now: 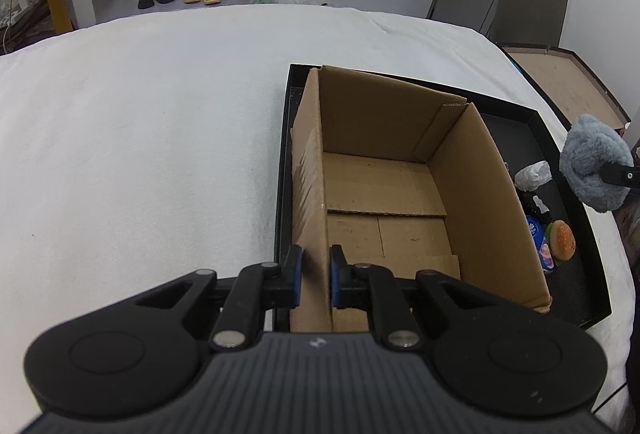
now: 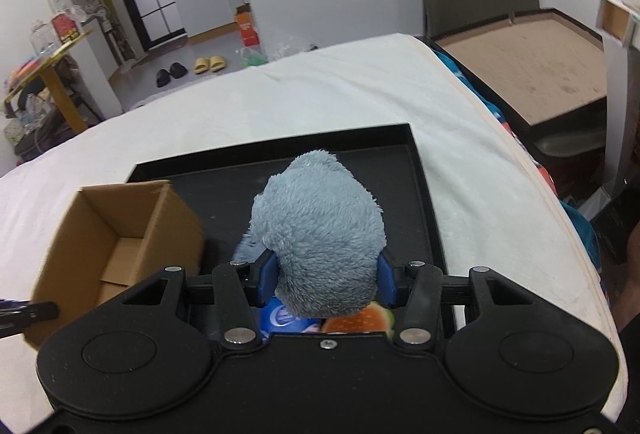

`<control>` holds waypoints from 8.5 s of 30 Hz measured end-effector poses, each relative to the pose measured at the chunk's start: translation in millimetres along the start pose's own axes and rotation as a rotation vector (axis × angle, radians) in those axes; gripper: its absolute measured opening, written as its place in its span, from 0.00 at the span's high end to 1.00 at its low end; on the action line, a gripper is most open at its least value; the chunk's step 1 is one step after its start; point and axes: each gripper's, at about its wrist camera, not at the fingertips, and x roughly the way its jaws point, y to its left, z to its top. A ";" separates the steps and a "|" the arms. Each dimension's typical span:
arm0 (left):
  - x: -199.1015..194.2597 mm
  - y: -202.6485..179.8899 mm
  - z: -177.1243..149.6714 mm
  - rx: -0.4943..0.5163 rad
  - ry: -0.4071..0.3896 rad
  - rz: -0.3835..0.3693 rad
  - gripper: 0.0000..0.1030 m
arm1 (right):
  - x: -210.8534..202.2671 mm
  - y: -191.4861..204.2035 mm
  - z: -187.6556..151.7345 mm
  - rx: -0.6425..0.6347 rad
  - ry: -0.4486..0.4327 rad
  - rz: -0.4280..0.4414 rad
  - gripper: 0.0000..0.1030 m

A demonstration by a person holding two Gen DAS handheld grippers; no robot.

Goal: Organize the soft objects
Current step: 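Lift the grey-blue plush with the right tool over the cardboard box, then lower the plush into the box and open the right tool, then grasp the hamburger plush with the right tool, then carry the hamburger plush into the box and release it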

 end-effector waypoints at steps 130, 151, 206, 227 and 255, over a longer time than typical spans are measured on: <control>1.1 -40.7 7.0 -0.037 -0.027 0.104 0.34 | 38.0 -21.5 -50.4 0.106 0.163 -0.049 0.16; 3.1 -39.1 6.9 -0.037 -0.026 0.104 0.34 | 74.2 -26.2 -55.1 0.102 0.169 -0.130 0.24; -12.2 1.5 3.1 -0.121 -0.078 0.025 0.37 | 15.5 99.9 12.5 -0.088 0.054 0.133 0.62; 0.0 21.9 -6.5 -0.164 -0.033 -0.029 0.85 | 34.6 174.1 6.5 -0.172 0.079 0.223 0.62; -5.8 8.8 -1.6 -0.179 -0.046 0.029 0.84 | 12.0 146.3 -8.6 -0.176 0.022 0.130 0.20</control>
